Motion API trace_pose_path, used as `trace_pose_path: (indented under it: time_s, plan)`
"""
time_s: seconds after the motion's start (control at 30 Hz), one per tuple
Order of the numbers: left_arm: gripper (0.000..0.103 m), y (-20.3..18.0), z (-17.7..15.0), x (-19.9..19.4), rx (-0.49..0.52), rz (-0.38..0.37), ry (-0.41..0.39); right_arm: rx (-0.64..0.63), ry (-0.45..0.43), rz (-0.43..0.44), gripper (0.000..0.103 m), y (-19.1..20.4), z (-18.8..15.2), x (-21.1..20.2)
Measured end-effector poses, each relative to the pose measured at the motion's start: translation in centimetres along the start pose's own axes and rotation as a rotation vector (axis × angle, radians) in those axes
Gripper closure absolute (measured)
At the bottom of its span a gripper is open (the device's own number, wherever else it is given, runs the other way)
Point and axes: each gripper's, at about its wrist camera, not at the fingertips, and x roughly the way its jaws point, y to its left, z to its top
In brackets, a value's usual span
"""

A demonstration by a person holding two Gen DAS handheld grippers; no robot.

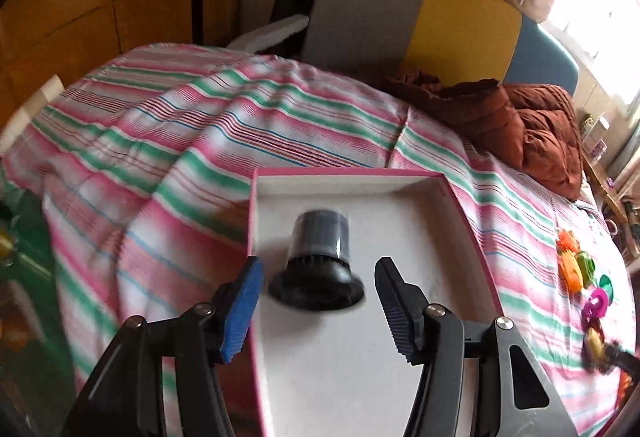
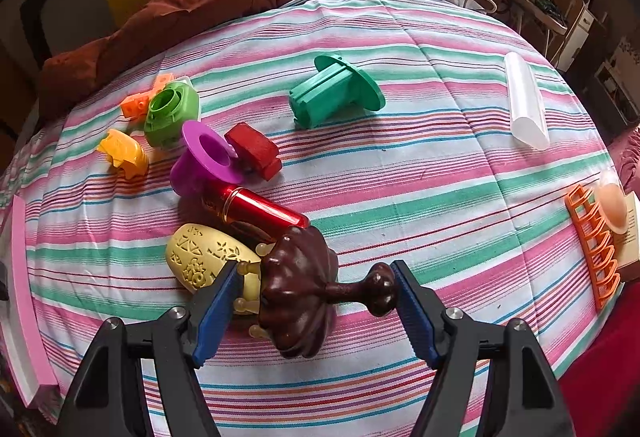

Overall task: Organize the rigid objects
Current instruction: 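Carry the canister into the white tray and open the left tool, then lift the brown knob with the right tool and move it toward the tray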

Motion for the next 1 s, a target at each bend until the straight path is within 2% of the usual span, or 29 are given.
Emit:
trace_pose_path:
  time_s: [0.2, 0.37, 0.67, 1.0]
  plan:
    - [0.042, -1.8, -4.3, -5.3, 0.051, 0.005, -0.050, -0.011, -0.029, 0.017, 0.028, 0.3, 0.1, -0.4]
    - [0.040, -3.6, -6.8, -7.7, 0.088, -0.013, -0.065, -0.023, -0.039, 0.014, 0.028, 0.5, 0.1, -0.6]
    - [0.040, -5.5, -9.6, -9.7, 0.138, -0.025, -0.062, -0.044, -0.036, -0.013, 0.028, 0.8, 0.0, -0.4]
    - [0.040, -6.1, -10.7, -10.9, 0.156, -0.031, -0.066, -0.046, -0.050, -0.031, 0.028, 0.9, -0.1, -0.7]
